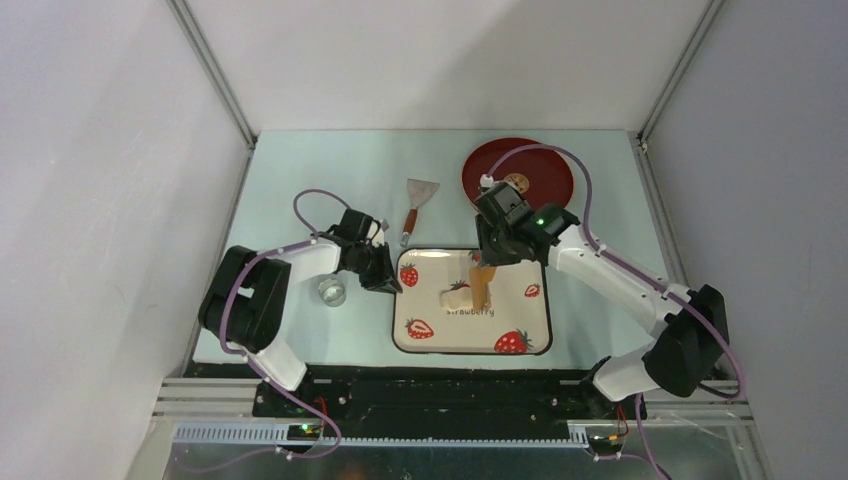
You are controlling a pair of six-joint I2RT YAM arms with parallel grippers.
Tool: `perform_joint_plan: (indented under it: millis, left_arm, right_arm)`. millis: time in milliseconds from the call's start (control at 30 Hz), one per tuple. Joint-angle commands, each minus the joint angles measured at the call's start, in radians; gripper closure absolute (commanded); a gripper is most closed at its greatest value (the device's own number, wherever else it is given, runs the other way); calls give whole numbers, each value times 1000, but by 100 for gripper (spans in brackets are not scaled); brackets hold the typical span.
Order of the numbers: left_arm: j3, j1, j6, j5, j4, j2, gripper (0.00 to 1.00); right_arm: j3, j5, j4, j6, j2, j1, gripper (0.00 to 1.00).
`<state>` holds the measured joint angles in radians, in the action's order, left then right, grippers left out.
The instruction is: Roll out the dumpling wrappers from the dough
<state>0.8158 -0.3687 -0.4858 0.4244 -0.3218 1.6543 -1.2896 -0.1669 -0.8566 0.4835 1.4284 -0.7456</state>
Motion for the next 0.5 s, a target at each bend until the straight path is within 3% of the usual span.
perform_joint_plan:
  millis: [0, 467]
  left_arm:
    - [-29, -19, 73, -119, -58, 64, 100]
    - [-32, -18, 73, -120, -57, 62, 100]
  right_arm:
    - [4, -29, 48, -34, 33, 2, 100]
    - [41, -76, 69, -54, 108, -13, 100]
